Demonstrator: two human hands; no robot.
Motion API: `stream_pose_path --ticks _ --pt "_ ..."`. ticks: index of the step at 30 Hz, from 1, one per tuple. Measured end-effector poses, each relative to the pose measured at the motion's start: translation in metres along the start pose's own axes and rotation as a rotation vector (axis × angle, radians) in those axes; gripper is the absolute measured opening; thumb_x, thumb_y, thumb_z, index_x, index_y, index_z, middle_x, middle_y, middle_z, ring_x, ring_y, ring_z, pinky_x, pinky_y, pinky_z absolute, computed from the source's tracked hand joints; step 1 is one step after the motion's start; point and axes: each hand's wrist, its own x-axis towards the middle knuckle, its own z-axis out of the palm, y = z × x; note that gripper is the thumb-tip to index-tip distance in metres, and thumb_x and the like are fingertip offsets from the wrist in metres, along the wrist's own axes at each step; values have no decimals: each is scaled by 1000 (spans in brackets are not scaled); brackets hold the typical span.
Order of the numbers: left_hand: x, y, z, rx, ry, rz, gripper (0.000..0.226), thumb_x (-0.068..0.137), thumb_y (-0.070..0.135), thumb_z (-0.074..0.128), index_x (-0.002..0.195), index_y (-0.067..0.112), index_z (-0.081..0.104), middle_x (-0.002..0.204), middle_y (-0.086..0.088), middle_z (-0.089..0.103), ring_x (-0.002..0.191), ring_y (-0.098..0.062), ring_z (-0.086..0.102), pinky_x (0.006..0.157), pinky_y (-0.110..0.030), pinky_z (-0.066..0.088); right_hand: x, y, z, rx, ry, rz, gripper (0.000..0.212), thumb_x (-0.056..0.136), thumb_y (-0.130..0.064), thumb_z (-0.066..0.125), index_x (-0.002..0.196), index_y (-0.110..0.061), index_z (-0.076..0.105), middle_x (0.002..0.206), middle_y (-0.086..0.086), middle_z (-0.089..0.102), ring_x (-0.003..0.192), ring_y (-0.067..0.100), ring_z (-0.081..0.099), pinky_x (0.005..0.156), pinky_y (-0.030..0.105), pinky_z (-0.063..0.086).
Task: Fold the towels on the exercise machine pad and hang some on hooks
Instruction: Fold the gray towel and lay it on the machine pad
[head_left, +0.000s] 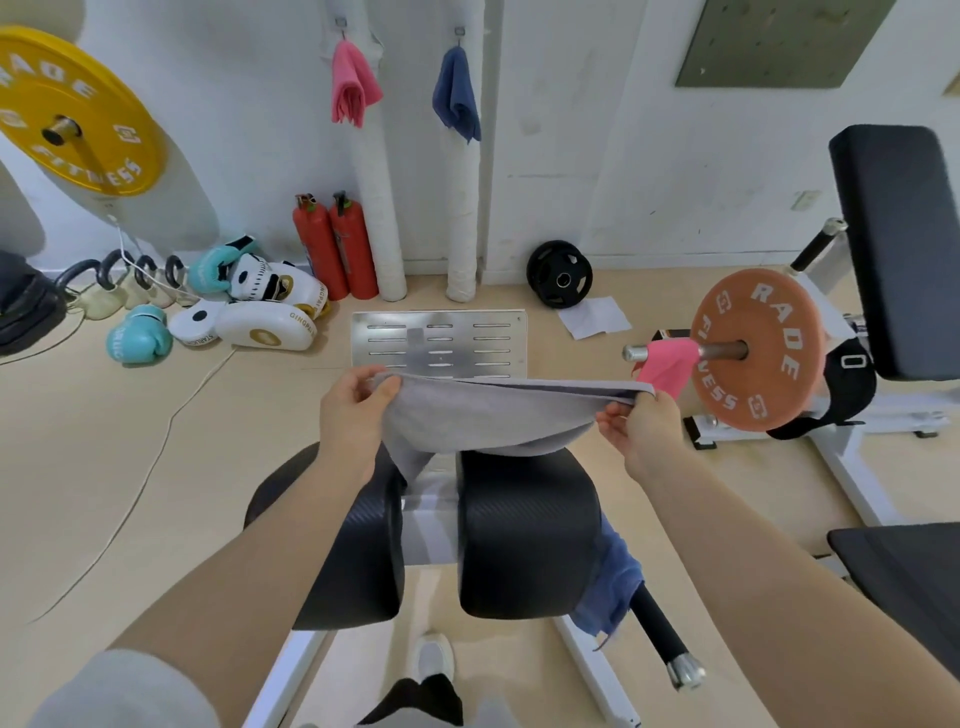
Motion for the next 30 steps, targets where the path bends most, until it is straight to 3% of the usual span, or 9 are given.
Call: stream_pose_path --ticks 5,11,15,19,25,30 --pt "-42 3 8 48 -86 15 10 90 16 57 81 19 62 80 4 60 77 -9 53 69 -21 43 -13 -5 -27 176 66 -155 21 98 -9 27 111 -12 44 81 7 58 62 18 61 58 26 54" --pt "-90 10 12 -188 -150 -2 14 89 8 55 79 16 61 81 1 60 79 -11 55 72 -24 47 -34 -2 -69 464 -28 -138 23 97 -9 36 88 -22 53 81 1 61 68 12 60 61 20 47" --pt "-108 34 17 -377 -133 101 21 91 4 48 77 15 59 77 4 60 73 -6 57 70 -19 51 -49 -25 -74 615 -114 -210 23 97 -8 37 92 -24 53 75 0 57 60 13 54 53 20 45" --pt "-97 46 20 -450 -83 124 20 94 13 47 81 19 61 85 3 60 83 -9 56 80 -26 49 -53 -49 -57 610 -158 -266 24 97 -8 36 97 -25 53 71 0 57 58 12 54 58 21 46" --pt "-32 26 29 -246 -70 -35 18 96 22 48 89 18 64 94 -6 60 92 -22 50 80 -35 43 -7 -49 -27 380 -94 -220 25 98 -9 39 120 -13 49 78 1 61 71 11 63 67 21 49" --pt "25 63 48 -307 -109 38 18 96 14 46 82 17 58 82 0 56 78 -12 50 71 -27 41 18 -92 3 403 -130 -248 24 93 -1 40 96 -22 53 77 3 60 67 12 60 72 25 50"
